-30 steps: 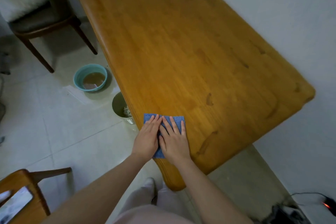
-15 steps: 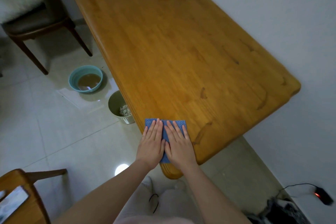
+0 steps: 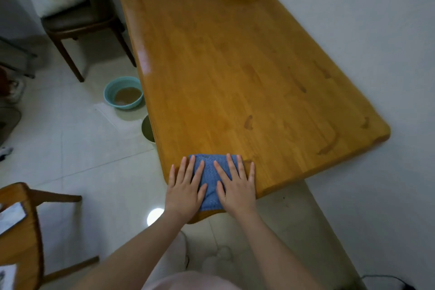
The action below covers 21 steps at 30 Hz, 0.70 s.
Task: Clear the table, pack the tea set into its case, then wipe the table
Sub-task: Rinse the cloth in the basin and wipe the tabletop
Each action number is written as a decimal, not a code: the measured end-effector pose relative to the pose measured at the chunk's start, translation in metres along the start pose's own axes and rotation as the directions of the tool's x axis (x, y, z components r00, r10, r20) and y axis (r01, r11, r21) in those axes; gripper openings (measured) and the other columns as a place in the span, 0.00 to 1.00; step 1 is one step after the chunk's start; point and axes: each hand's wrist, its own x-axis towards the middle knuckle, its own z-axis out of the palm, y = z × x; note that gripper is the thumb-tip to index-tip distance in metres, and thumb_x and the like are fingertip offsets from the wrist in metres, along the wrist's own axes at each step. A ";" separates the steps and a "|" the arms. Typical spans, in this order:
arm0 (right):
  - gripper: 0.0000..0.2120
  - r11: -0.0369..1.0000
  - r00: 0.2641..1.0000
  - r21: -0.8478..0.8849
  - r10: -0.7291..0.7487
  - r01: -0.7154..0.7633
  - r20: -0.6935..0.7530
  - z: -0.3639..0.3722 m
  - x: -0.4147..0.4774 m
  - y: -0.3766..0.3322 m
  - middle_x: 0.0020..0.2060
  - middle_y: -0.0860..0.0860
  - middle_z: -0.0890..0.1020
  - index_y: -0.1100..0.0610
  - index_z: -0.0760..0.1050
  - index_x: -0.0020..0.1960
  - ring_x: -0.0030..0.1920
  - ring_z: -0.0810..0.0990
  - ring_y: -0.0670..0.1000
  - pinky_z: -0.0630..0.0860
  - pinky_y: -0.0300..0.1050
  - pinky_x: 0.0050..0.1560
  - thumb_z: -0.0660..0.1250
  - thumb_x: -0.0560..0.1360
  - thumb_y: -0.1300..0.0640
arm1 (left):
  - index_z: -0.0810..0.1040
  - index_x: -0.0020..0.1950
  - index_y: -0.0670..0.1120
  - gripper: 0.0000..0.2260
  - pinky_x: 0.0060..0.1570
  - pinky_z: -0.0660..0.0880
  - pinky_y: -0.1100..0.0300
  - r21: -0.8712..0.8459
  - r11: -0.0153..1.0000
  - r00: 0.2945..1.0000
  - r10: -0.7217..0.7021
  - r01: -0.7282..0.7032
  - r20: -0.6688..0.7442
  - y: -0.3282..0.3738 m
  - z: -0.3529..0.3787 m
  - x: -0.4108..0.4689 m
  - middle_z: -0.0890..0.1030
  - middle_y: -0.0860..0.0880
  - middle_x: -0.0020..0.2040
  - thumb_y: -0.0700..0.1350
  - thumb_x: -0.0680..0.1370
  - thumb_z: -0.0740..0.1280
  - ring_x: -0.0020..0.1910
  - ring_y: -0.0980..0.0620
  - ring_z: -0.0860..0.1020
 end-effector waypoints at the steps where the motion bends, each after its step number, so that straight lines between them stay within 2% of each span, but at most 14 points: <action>1: 0.26 1.000 1.000 -0.007 -0.022 0.022 0.008 -0.001 0.001 0.007 0.77 0.51 0.60 0.42 0.60 0.77 0.78 0.53 0.57 0.50 0.68 0.73 0.55 0.79 0.45 | 0.63 0.76 0.47 0.30 0.73 0.50 0.42 0.020 1.000 1.000 -0.019 0.019 -0.001 0.007 0.000 -0.001 0.63 0.43 0.76 0.60 0.82 0.39 0.76 0.42 0.58; 5: 0.25 0.997 0.996 -0.030 -0.076 0.077 0.040 -0.005 0.007 0.025 0.78 0.51 0.59 0.41 0.58 0.77 0.78 0.52 0.58 0.49 0.69 0.73 0.53 0.80 0.44 | 0.63 0.76 0.46 0.32 0.74 0.47 0.42 0.071 0.995 0.997 -0.071 0.071 -0.004 0.025 0.001 -0.002 0.62 0.42 0.76 0.61 0.81 0.37 0.76 0.41 0.58; 10: 0.25 0.995 0.994 -0.023 -0.096 0.097 0.051 -0.007 0.011 0.036 0.78 0.50 0.59 0.41 0.57 0.77 0.78 0.52 0.57 0.48 0.68 0.73 0.52 0.80 0.43 | 0.63 0.76 0.46 0.33 0.74 0.49 0.41 0.090 0.989 0.993 -0.114 0.115 -0.008 0.036 0.004 0.004 0.61 0.41 0.76 0.61 0.81 0.36 0.76 0.41 0.58; 18: 0.26 0.999 0.998 -0.025 -0.021 0.023 0.067 -0.011 0.026 0.057 0.78 0.49 0.55 0.40 0.54 0.78 0.79 0.48 0.56 0.46 0.67 0.74 0.49 0.80 0.42 | 0.61 0.77 0.46 0.33 0.73 0.50 0.42 0.090 0.994 0.995 -0.066 0.060 0.068 0.049 -0.003 0.038 0.59 0.42 0.77 0.61 0.81 0.35 0.77 0.42 0.56; 20: 0.26 1.000 0.998 -0.028 -0.007 0.009 0.070 -0.013 0.031 0.063 0.78 0.50 0.55 0.41 0.54 0.78 0.79 0.49 0.56 0.47 0.67 0.73 0.49 0.80 0.42 | 0.56 0.78 0.47 0.34 0.74 0.45 0.43 0.105 0.993 0.995 -0.066 0.058 0.075 0.055 -0.007 0.049 0.53 0.42 0.78 0.61 0.79 0.32 0.78 0.43 0.51; 21: 0.26 1.000 0.998 -0.030 0.003 -0.001 0.070 -0.014 0.035 0.067 0.78 0.50 0.56 0.41 0.54 0.78 0.78 0.49 0.56 0.47 0.67 0.73 0.50 0.80 0.42 | 0.49 0.79 0.48 0.34 0.74 0.39 0.43 0.128 0.991 0.996 -0.053 0.044 0.066 0.058 -0.009 0.055 0.46 0.42 0.79 0.61 0.78 0.29 0.78 0.43 0.44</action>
